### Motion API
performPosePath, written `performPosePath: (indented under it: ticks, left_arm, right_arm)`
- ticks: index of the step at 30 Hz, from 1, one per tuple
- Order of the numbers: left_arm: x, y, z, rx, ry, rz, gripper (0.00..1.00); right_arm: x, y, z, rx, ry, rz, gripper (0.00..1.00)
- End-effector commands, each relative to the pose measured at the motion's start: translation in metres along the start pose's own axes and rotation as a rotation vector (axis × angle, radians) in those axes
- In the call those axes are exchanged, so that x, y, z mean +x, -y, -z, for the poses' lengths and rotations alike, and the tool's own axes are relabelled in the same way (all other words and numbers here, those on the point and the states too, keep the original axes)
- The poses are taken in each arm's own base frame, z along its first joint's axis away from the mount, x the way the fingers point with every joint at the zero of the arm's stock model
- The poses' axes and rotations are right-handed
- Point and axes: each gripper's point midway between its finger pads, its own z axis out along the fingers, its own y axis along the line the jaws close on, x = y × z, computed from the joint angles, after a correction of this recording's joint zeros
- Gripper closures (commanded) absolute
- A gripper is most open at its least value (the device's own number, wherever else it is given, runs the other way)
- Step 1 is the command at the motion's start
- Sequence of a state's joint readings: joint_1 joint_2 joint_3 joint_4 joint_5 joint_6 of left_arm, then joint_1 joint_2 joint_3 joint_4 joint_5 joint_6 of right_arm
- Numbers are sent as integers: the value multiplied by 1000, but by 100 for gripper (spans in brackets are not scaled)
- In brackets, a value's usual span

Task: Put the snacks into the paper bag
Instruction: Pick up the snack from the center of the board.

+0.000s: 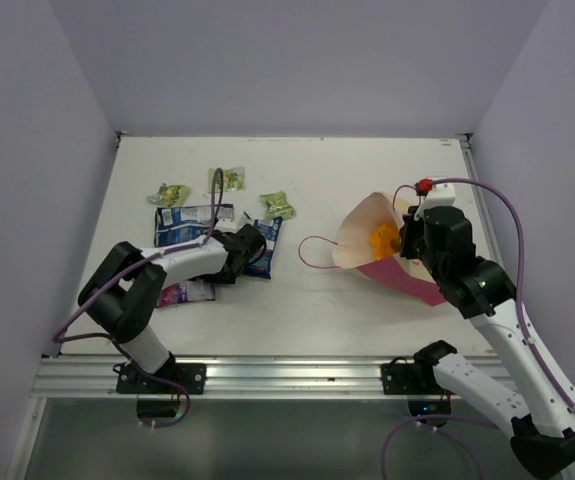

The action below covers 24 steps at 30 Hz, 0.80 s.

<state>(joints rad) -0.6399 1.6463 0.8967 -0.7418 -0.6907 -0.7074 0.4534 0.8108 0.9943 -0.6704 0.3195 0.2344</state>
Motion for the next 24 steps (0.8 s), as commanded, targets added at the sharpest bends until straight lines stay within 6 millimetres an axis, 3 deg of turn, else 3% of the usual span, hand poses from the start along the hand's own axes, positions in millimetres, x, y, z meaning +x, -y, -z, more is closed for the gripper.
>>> performPosePath:
  ticks: [1, 8, 13, 16, 24]
  left_arm:
    - [24, 1, -15, -59, -58, -34, 30]
    - [34, 1, -17, -50, -74, -36, 75]
    - [28, 0, -6, -20, -67, -15, 93]
    - [15, -2, 9, 24, -41, 21, 100]
    - [-48, -10, 81, 227, 98, 168, 100]
  right_arm:
    - [-29, -7, 5, -38, 115, -35, 100]
    - [-30, -5, 5, -26, 118, -38, 100]
    - [-31, -5, 6, -26, 120, -39, 100]
    - [-32, -5, 6, -26, 121, -37, 100]
    - [-35, -5, 7, -27, 131, -41, 100]
